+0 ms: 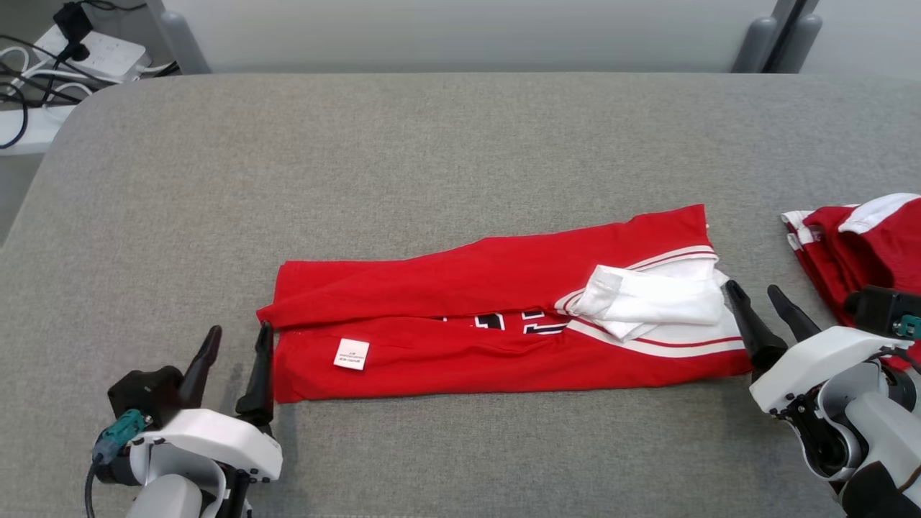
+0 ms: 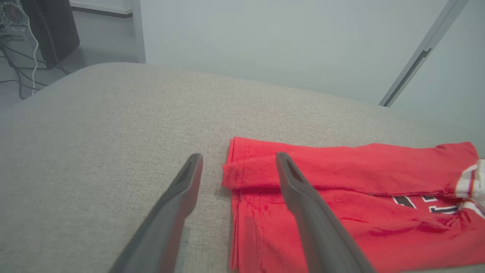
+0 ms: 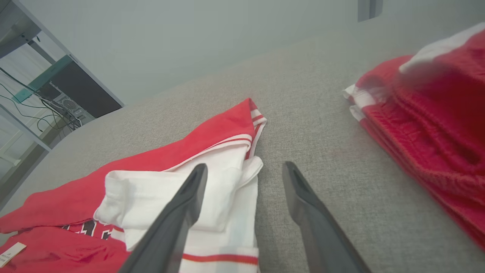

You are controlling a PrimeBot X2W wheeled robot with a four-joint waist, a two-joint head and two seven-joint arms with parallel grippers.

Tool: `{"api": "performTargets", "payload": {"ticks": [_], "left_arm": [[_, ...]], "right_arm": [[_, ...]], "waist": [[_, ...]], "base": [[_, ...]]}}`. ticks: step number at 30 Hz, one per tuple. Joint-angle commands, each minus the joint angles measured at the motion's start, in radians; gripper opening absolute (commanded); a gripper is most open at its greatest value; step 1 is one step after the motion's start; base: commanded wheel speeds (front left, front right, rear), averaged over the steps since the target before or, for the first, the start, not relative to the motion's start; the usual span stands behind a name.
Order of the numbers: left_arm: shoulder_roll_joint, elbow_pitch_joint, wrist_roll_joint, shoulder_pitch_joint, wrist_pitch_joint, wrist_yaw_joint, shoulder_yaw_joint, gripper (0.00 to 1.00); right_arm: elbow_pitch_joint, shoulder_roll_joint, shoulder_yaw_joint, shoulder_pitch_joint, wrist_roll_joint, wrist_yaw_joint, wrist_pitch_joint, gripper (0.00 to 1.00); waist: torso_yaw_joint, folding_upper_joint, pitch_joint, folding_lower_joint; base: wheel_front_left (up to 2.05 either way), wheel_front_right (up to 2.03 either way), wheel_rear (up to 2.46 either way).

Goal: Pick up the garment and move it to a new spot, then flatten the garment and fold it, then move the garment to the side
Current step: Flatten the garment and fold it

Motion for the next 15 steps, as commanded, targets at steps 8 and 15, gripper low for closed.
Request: {"api": "performTargets", "payload": {"ticks": [8, 15], "left_arm": [[-0.036, -0.042, 0.103, -0.014, -0.009, -0.052, 0.113, 1.00], [-0.060, -0.043, 0.137, -0.035, -0.009, -0.069, 0.136, 1.00]], "right_arm": [[0.061, 0.030, -0.050, -0.014, -0.051, 0.002, -0.014, 1.00], [0.123, 0.043, -0.041, -0.051, -0.041, 0.002, -0.014, 1.00]], "waist": [[0.055, 0.0000, 0.067, 0.0000], [0.083, 0.0000, 0.103, 0.0000]], "base": [[0.00, 0.00, 0.00], [0.00, 0.00, 0.00]]}}
